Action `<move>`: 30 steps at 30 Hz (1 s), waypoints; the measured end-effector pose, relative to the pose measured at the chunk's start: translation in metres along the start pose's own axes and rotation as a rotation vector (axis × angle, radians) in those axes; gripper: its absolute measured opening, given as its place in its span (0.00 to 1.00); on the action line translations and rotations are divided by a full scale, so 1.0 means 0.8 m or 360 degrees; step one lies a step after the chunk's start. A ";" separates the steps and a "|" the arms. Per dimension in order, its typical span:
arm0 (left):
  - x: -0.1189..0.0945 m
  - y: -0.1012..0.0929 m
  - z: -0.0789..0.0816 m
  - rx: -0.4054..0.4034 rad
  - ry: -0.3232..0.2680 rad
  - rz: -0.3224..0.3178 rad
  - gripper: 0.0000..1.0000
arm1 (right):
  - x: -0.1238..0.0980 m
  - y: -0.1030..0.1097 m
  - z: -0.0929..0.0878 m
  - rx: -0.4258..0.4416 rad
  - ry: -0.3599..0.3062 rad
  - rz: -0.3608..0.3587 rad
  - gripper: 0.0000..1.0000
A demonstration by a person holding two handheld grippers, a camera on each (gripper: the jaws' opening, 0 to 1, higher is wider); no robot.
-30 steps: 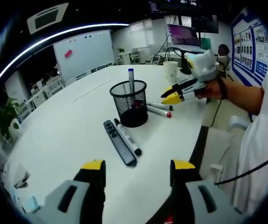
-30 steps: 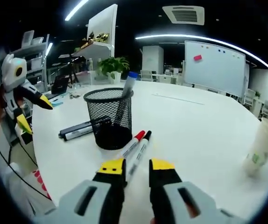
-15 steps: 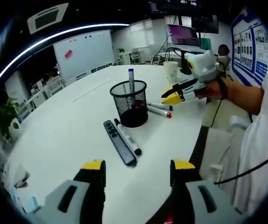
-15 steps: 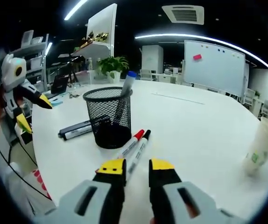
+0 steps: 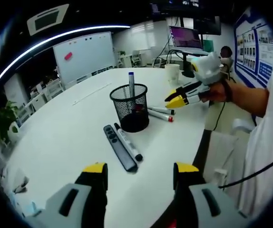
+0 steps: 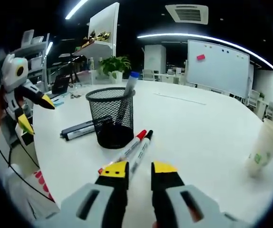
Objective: Place the scattered laser pointers and whiteboard markers into the pen holder and stack the scattered paper cups together
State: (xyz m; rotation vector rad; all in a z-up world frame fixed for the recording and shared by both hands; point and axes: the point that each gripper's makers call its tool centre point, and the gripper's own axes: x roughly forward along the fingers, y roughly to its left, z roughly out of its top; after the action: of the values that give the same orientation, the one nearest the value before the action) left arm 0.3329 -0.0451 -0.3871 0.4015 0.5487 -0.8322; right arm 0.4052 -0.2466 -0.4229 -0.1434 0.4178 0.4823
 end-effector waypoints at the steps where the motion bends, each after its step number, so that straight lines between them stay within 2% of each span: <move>1: 0.002 0.000 -0.001 0.0004 0.0008 -0.0002 0.56 | 0.000 -0.002 -0.001 0.0015 0.0005 -0.0006 0.19; 10: 0.003 -0.002 -0.002 0.0018 0.0008 -0.0025 0.56 | -0.001 0.007 -0.010 0.0013 0.0024 0.0003 0.19; 30: 0.000 -0.002 -0.007 0.0005 0.0019 -0.0014 0.56 | -0.005 0.016 -0.010 0.0031 -0.0008 0.0015 0.18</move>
State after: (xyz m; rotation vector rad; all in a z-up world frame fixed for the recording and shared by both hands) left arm 0.3301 -0.0433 -0.3918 0.4078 0.5605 -0.8395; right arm 0.3931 -0.2388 -0.4292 -0.1217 0.4186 0.4879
